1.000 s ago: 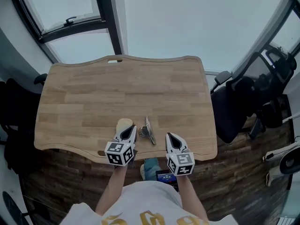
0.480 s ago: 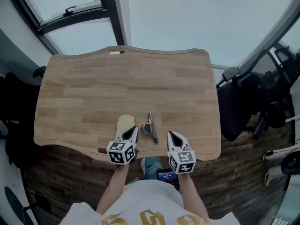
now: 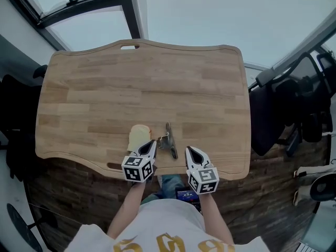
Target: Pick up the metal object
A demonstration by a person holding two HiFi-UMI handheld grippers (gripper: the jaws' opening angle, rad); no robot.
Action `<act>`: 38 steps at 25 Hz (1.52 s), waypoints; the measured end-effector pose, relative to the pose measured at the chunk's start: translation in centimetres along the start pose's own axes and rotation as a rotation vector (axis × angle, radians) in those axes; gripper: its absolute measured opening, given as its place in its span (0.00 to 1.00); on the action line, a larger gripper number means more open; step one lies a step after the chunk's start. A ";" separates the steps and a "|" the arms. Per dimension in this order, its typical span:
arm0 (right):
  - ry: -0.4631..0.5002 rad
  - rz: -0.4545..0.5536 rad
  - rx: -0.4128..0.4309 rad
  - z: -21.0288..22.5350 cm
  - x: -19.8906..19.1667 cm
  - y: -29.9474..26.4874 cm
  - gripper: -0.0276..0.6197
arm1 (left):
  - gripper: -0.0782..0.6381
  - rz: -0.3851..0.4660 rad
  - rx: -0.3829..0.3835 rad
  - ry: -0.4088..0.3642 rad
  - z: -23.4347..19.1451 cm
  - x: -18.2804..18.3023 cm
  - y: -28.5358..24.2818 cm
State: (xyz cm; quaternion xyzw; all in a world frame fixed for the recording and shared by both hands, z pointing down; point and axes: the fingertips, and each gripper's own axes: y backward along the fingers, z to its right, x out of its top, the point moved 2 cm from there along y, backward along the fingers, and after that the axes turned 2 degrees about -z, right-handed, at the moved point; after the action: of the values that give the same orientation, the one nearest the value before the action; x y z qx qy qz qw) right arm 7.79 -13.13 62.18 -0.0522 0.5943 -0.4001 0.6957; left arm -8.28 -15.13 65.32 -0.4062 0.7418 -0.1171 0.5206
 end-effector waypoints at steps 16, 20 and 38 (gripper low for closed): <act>-0.021 -0.073 -0.019 2.4 -1.4 -2.0 0.06 | 0.31 -0.082 -0.065 0.109 0.4 -2.9 -3.2; -0.024 -0.085 -0.030 3.4 -1.6 -2.5 0.06 | 0.31 -0.105 -0.081 0.144 0.3 -3.4 -4.3; -0.033 -0.103 -0.045 4.0 -1.6 -2.7 0.06 | 0.14 -0.108 -0.161 0.439 0.4 -3.7 -5.6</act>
State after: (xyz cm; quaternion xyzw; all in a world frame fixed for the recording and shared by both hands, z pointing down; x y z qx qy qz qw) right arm 9.95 -15.61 66.08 -0.1048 0.5879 -0.4210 0.6828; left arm -4.79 -15.91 71.02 -0.4500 0.8214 -0.1708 0.3059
